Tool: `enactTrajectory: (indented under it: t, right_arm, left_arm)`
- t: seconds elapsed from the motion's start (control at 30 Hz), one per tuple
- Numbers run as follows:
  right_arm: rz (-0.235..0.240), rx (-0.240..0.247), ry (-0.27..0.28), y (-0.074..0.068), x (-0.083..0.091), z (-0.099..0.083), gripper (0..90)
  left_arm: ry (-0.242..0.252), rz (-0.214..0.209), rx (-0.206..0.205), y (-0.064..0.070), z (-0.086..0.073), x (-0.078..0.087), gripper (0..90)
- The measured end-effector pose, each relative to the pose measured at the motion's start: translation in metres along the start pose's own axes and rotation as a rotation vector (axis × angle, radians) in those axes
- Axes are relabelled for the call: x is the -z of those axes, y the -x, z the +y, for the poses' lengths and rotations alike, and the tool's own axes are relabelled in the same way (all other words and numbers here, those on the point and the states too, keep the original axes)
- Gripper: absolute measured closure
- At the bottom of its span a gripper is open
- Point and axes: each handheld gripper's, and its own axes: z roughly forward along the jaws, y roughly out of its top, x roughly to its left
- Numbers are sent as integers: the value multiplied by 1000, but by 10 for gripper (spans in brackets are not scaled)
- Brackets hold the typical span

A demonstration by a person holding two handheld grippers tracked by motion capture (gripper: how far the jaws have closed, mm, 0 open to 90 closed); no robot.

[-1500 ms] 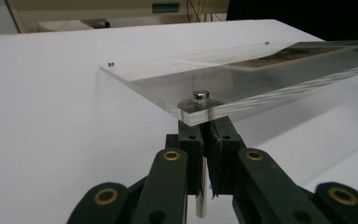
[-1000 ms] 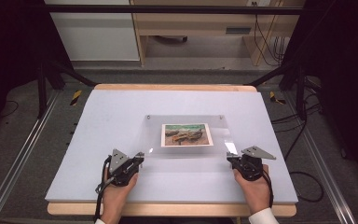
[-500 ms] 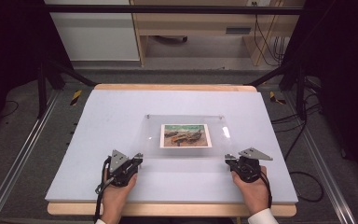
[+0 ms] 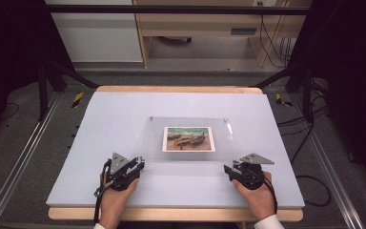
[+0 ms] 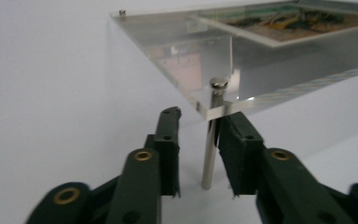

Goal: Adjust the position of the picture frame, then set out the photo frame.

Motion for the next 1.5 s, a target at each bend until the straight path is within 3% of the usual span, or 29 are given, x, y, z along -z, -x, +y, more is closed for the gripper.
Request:
enactTrajectory:
  t: [0.17, 0.37, 0.5, 0.67, 0.77, 0.9, 1.0, 1.1, 1.3, 1.37, 1.5]
  right_arm:
    - [-19, 39, -1, -4, 10, -3, 329]
    - [-30, 16, 44, 2, 23, -3, 221]
    - [-21, 4, 67, 7, 29, -2, 170]
    - [-6, -6, 111, 12, 36, 5, 129]
    - [0, 1, 126, 14, 38, 12, 119]
    - [10, 6, 132, 16, 37, 29, 156]
    - [22, 22, 106, 18, 34, 44, 231]
    - [42, 21, 64, 23, 24, 58, 280]
    - [79, -18, 31, 32, 2, 64, 357]
    - [79, -31, 14, 33, -2, 62, 370]
    - [112, -72, -12, 34, -7, 55, 379]
  left_arm:
    - [-24, -37, 35, -4, 3, 5, 446]
    - [-17, -78, 61, -8, 6, 13, 293]
    - [-10, -108, 43, -10, 12, 18, 192]
    - [39, -118, 6, -11, 22, 24, 99]
    - [47, -128, -1, -13, 30, 22, 89]
    - [21, -159, -21, -15, 46, 15, 112]
    - [-7, -166, -42, -16, 59, 5, 123]
    - [-6, -173, -33, -20, 68, -5, 175]
    - [-23, -139, -10, -28, 61, -14, 243]
    - [-25, -144, 13, -31, 58, -16, 252]
    - [-41, -153, 19, -29, 57, -17, 256]
